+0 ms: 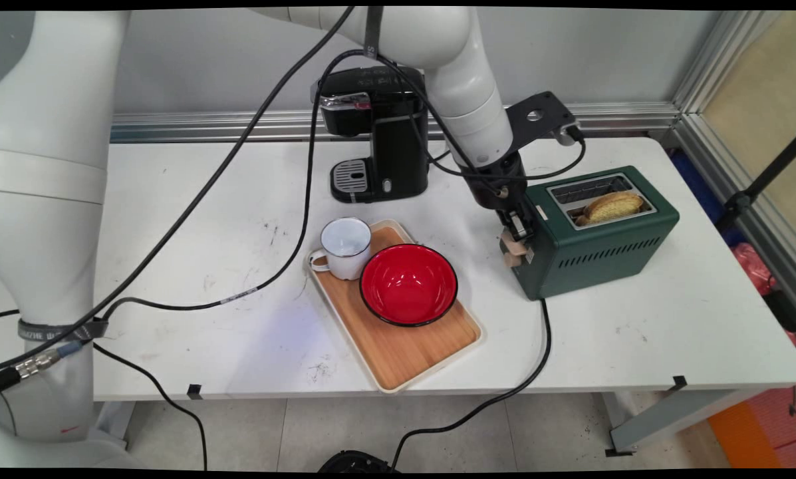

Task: Press the toaster switch

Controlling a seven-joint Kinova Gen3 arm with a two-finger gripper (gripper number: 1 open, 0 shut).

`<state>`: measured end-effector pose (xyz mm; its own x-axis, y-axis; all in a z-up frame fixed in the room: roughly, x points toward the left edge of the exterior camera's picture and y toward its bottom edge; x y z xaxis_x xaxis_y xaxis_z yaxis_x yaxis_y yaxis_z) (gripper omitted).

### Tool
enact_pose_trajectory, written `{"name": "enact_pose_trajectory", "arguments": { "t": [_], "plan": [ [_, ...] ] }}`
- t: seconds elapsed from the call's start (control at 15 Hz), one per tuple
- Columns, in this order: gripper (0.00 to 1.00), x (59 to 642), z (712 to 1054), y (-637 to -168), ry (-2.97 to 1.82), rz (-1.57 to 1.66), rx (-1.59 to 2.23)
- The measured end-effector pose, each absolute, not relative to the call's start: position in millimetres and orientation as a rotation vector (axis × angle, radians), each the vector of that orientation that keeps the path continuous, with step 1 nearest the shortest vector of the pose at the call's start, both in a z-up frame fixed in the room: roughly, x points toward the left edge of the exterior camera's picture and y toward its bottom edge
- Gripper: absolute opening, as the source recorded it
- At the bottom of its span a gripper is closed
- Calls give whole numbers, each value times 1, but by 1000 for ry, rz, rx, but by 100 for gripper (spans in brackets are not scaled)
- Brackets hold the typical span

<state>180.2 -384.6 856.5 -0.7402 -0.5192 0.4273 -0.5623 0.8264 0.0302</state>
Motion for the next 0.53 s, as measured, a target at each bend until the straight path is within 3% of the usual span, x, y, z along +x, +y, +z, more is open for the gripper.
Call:
{"name": "enact_pose_trajectory", "arguments": {
  "t": [0.53],
  "plan": [
    [0, 181, 854, -384, -2600, 162, 790]
  ]
}}
